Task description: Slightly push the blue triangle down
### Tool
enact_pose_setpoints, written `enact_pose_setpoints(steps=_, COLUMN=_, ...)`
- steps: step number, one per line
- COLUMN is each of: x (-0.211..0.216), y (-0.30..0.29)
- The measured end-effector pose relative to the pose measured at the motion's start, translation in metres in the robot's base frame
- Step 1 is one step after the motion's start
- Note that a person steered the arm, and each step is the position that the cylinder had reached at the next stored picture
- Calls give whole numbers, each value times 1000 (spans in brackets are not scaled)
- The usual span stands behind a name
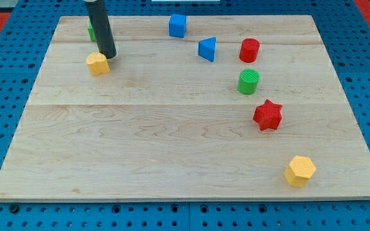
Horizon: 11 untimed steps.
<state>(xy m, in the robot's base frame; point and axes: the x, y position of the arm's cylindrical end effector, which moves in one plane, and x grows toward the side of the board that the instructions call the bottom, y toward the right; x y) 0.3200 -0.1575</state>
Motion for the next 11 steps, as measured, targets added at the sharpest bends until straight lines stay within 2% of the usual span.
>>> enact_pose_setpoints(steps=1, x=14, y=0)
enact_pose_setpoints(steps=3, x=16, y=1)
enact_pose_setpoints(steps=5, x=-35, y=76)
enact_pose_setpoints(steps=6, x=-70, y=140)
enact_pose_setpoints(steps=7, x=-58, y=188)
enact_pose_setpoints(steps=9, x=27, y=192)
enact_pose_setpoints(steps=11, x=-27, y=209)
